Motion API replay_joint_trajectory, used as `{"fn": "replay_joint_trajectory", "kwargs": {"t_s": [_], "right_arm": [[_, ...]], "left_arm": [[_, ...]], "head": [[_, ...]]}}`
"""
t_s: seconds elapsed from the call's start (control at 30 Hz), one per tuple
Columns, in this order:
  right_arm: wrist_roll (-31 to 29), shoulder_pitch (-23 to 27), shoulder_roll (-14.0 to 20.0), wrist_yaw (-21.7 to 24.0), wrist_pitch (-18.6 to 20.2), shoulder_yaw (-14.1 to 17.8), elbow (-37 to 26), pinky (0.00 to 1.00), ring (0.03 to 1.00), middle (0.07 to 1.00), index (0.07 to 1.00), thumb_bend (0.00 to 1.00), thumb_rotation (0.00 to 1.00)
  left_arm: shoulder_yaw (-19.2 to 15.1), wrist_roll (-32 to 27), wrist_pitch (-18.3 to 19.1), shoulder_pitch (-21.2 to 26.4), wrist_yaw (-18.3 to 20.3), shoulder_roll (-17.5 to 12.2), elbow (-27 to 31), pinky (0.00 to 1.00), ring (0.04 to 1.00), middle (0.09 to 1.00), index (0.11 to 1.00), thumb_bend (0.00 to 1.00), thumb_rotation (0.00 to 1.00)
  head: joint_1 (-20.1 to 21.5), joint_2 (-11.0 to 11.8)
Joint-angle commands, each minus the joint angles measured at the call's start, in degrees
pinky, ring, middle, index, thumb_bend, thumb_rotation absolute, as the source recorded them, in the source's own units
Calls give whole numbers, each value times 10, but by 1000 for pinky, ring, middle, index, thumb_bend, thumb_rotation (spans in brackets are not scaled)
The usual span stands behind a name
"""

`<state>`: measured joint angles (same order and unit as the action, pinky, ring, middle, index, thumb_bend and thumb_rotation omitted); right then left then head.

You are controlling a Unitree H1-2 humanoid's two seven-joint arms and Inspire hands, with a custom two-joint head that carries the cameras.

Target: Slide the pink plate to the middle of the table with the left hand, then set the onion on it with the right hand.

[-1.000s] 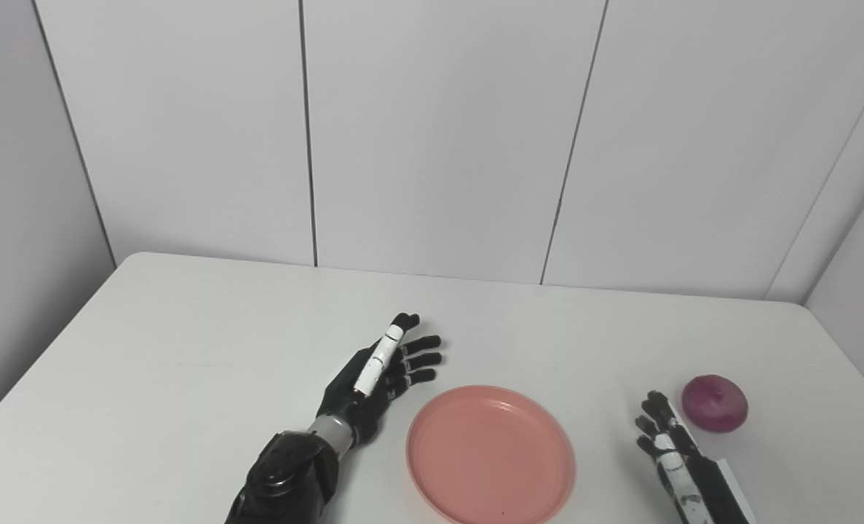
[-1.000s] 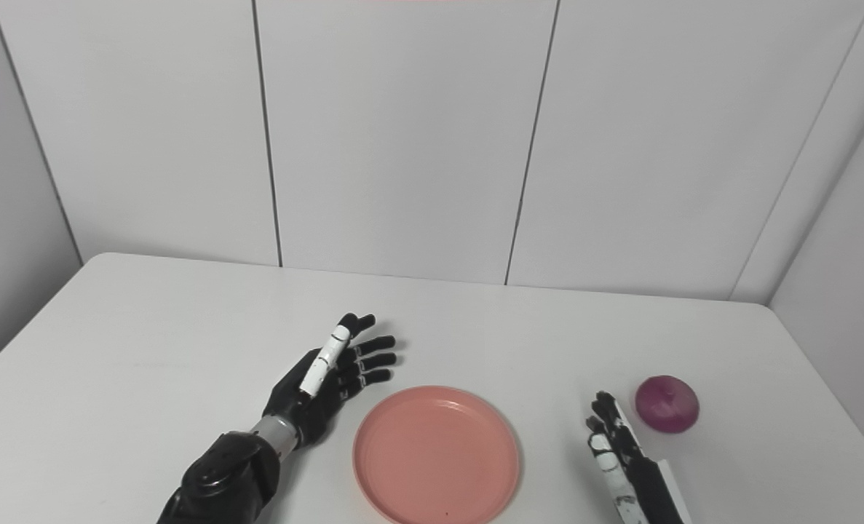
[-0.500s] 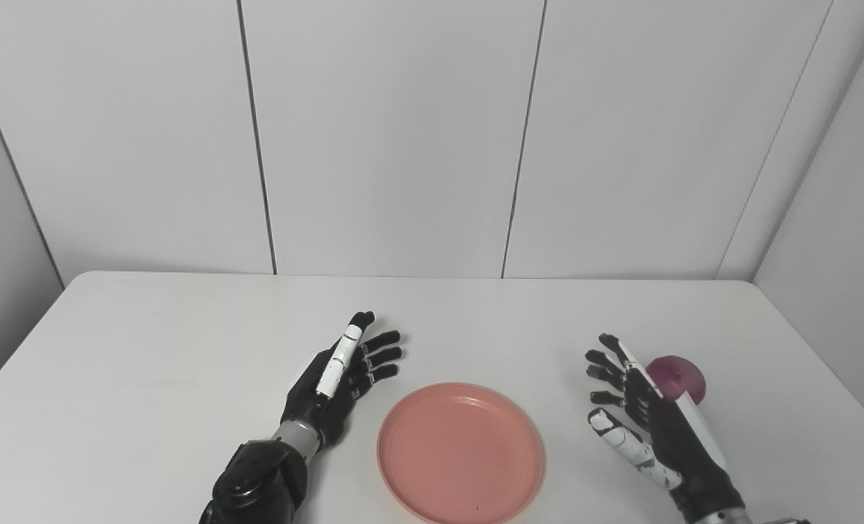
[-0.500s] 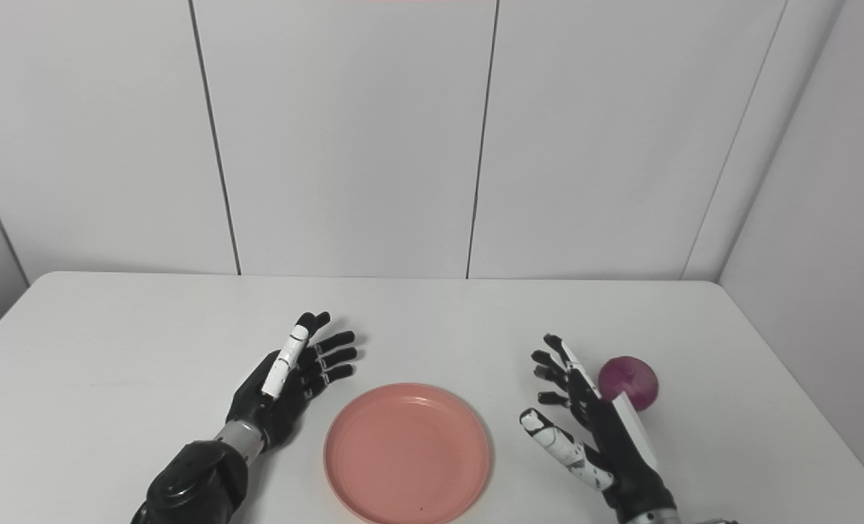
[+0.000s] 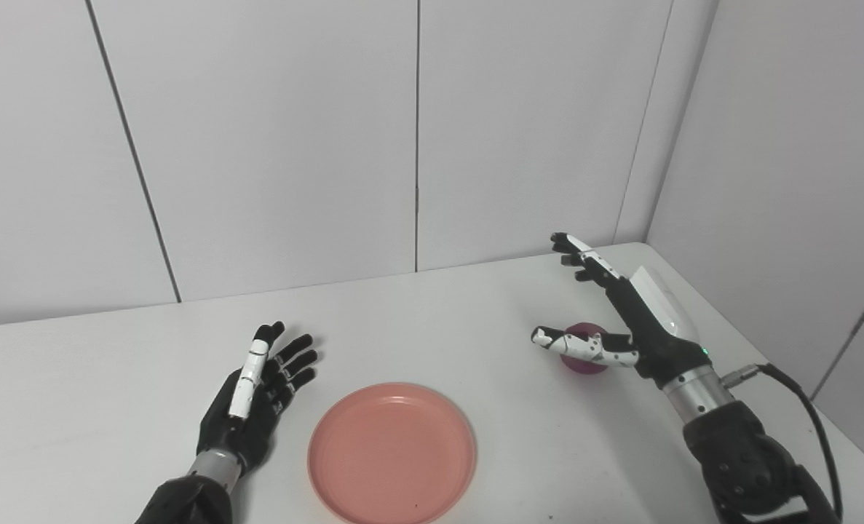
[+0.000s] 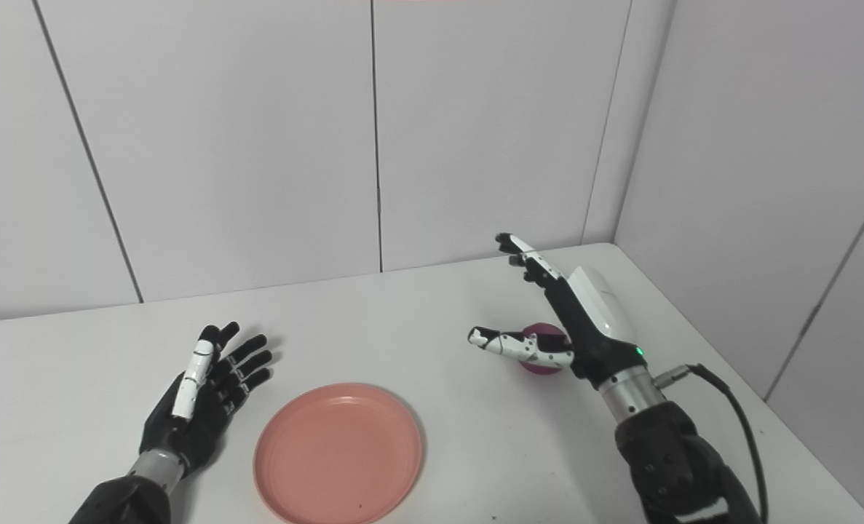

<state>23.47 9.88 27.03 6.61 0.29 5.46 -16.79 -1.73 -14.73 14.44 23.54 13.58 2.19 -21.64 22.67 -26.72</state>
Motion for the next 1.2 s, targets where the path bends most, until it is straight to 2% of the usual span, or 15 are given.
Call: {"fn": "replay_joint_trajectory", "kwargs": {"t_s": [0.0,0.27,0.37,0.5,0.63,0.77,0.87,1.17], "right_arm": [[17,35,28,-1,-13,3,-6,693,814,862,893,929,620],[69,86,82,22,-17,-21,49,653,808,857,888,983,592],[94,112,107,49,-2,-37,69,635,807,859,882,999,577],[107,136,124,60,-8,-53,105,634,803,854,867,1000,529],[129,157,137,64,-18,-77,150,632,802,850,852,1000,528],[146,172,142,62,-27,-103,195,621,798,852,855,1000,575],[149,179,136,54,-34,-116,235,619,797,848,855,1000,574],[128,183,115,31,-43,-127,334,632,799,852,871,1000,618]], "left_arm": [[1,2,24,-17,-2,-7,-35,906,868,872,985,636,793],[-2,-6,22,-14,0,-9,-45,922,867,875,996,623,793],[-1,-8,23,-16,3,-9,-42,928,871,875,999,619,801],[1,-10,25,-18,4,-8,-37,926,867,872,998,618,798],[4,-10,25,-20,5,-9,-34,927,869,876,1000,611,816],[5,-12,21,-20,8,-9,-36,936,872,882,1000,617,814],[6,-11,23,-22,7,-8,-32,927,873,881,1000,620,814],[7,-15,26,-25,12,-10,-25,924,877,884,1000,616,825]], "head": [[6,4],[14,12],[10,13],[8,13],[7,13],[4,13],[3,13],[1,12]]}}
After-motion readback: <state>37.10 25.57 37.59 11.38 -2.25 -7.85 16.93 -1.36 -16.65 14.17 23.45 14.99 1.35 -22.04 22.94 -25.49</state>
